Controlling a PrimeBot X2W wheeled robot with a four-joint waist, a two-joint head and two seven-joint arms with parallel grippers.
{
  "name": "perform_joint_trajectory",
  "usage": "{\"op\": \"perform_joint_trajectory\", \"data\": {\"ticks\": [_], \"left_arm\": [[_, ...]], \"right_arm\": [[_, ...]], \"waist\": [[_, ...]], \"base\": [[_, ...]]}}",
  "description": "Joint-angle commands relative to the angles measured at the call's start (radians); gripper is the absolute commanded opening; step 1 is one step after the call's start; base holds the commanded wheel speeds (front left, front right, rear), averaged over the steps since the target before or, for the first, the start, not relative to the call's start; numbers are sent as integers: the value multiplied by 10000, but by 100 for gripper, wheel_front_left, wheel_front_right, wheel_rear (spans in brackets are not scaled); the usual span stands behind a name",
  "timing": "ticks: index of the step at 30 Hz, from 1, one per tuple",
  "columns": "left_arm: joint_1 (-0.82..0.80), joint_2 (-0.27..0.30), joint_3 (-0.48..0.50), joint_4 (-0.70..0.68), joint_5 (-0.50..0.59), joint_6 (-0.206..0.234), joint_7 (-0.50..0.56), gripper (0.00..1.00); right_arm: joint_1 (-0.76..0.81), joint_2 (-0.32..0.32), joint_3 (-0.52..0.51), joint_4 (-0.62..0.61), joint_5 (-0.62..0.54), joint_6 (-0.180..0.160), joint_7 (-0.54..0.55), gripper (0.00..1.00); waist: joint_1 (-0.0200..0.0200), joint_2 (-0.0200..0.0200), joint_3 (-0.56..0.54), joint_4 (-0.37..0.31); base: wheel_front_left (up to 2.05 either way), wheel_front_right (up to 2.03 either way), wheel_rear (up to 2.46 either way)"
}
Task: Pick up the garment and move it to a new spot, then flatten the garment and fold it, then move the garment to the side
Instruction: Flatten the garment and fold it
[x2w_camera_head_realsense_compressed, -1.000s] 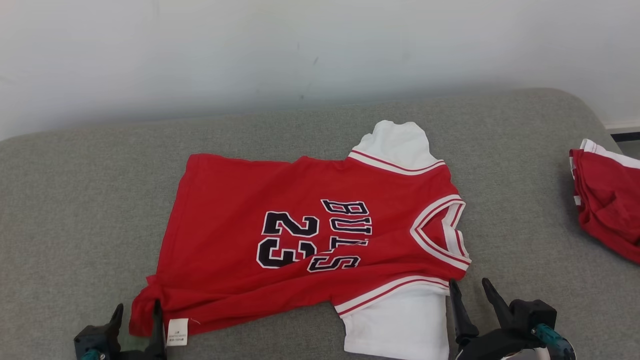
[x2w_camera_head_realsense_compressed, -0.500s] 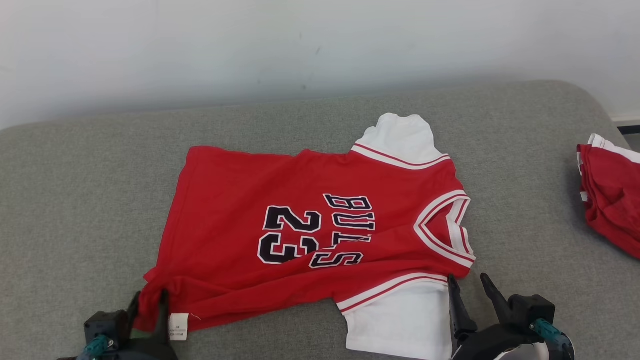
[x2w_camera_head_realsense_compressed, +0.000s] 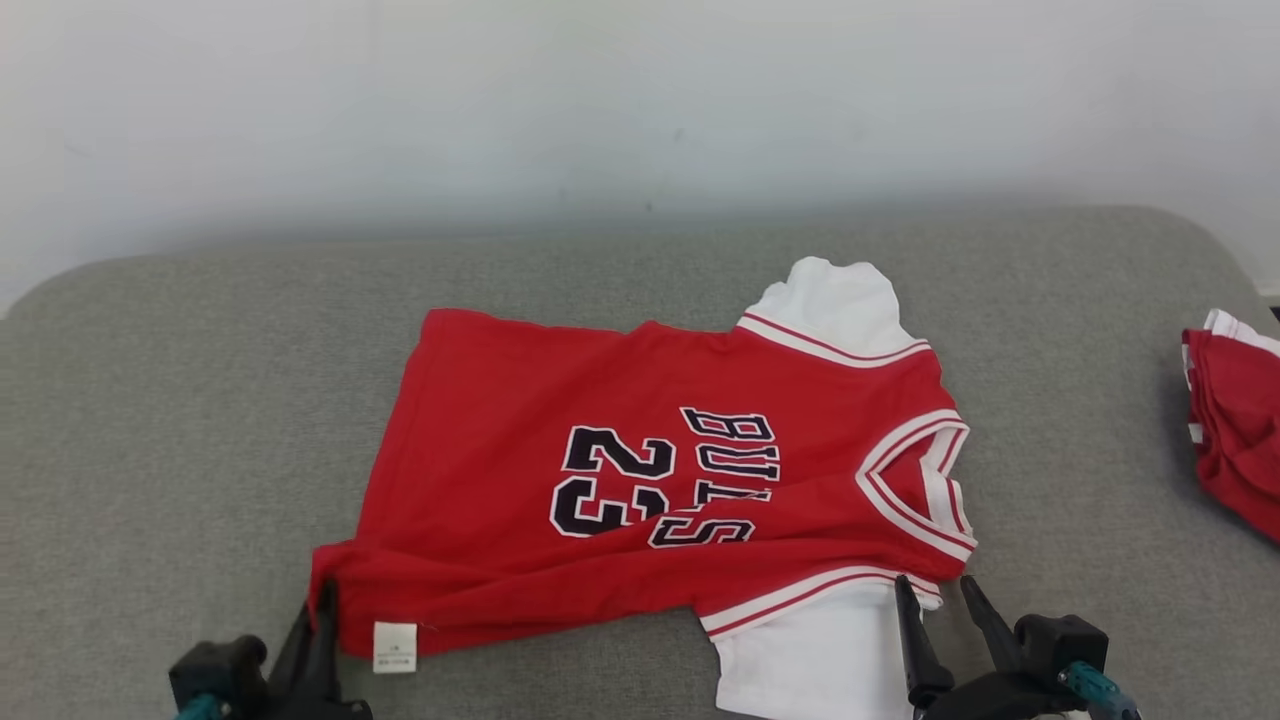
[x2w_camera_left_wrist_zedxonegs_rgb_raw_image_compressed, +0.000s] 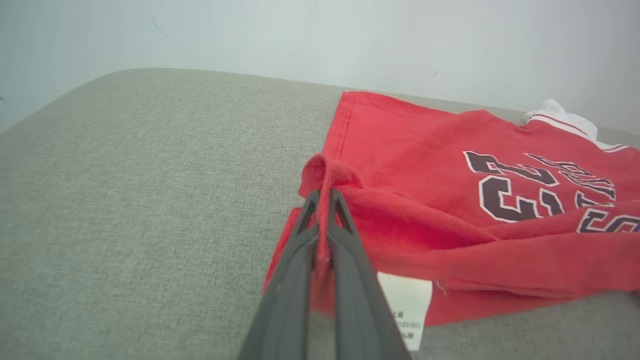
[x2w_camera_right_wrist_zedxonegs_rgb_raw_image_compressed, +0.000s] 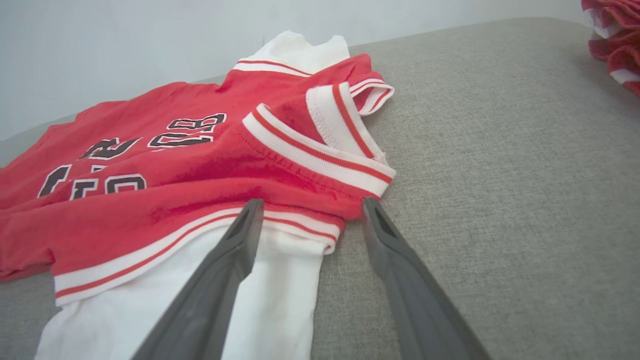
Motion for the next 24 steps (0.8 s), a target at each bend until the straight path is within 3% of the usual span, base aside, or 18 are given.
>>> {"op": "perform_joint_trajectory", "data": {"ticks": [1,12,13,14,24], "left_arm": [[277,-46,-76,-92,-189,-20,-29,0],[1575,578,-1358,-281,-2742,-23,40,0],[1598,675,-1235,-145,-2806,-19,23,37],[1596,777,-1108,-13,-2749,78,5,100],[1845,707,-18,-598,-1054,1094,-24,100]], "right_arm": [[117,58,16,36,91,-30,-3,100],[273,134,62,214,115,-30,-4,100],[280,138,61,215,127,-30,-3,100],[279,141,63,213,131,-30,-4,100],[302,144,-238,-407,-218,-30,-4,100]], "waist": [[0,0,-248,241],[0,0,-619,492],[0,0,-639,491],[0,0,-657,478],[0,0,-726,161]], "base": [[0,0,0],[0,0,0],[0,0,0],[0,0,0],[0,0,0]]}}
